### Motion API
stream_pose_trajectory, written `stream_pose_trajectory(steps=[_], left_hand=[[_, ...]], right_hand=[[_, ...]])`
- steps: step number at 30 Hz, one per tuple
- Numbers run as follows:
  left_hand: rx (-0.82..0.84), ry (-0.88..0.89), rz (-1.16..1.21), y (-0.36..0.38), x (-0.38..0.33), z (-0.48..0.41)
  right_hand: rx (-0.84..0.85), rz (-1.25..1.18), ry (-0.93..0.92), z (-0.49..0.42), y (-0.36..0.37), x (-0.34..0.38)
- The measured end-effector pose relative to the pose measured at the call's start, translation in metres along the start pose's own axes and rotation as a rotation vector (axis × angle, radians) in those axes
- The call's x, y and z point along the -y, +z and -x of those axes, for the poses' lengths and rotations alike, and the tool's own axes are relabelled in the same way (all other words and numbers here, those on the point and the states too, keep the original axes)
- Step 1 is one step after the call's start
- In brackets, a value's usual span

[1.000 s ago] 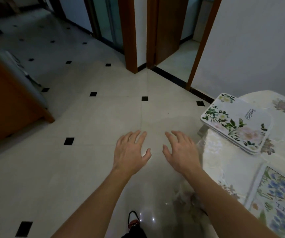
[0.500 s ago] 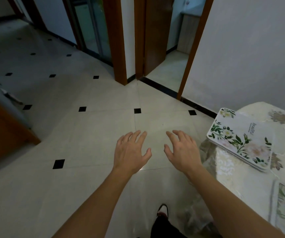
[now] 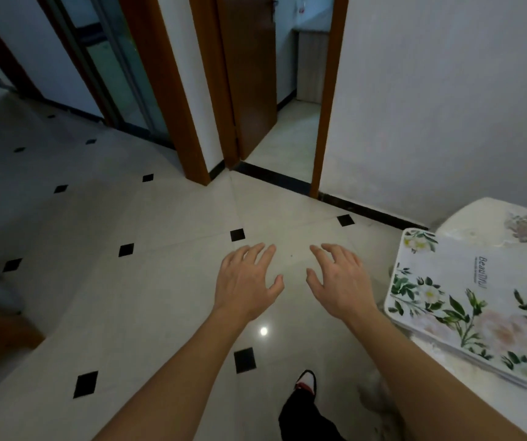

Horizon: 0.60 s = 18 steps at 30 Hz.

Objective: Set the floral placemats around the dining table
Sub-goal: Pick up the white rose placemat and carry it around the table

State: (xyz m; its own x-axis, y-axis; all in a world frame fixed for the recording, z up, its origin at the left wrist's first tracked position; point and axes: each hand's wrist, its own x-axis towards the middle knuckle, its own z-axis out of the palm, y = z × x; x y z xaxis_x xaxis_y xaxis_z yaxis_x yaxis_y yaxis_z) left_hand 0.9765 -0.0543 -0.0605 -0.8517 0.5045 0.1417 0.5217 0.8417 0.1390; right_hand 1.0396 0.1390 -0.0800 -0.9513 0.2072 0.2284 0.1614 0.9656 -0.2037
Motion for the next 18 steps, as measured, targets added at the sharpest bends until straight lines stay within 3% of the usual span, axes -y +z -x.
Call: stream_pose_trajectory(steps=[9, 18], left_hand=[[0.04, 0.164, 0.024, 0.025, -0.056, -0.183], [0.094, 0.4, 0.071, 0.061, -0.134, -0.286]], right_hand=[[-0.025, -0.002, 0.171, -0.129, 0.001, -0.11], [-0.067, 0.007, 0.4, -0.156, 0.003, -0.193]])
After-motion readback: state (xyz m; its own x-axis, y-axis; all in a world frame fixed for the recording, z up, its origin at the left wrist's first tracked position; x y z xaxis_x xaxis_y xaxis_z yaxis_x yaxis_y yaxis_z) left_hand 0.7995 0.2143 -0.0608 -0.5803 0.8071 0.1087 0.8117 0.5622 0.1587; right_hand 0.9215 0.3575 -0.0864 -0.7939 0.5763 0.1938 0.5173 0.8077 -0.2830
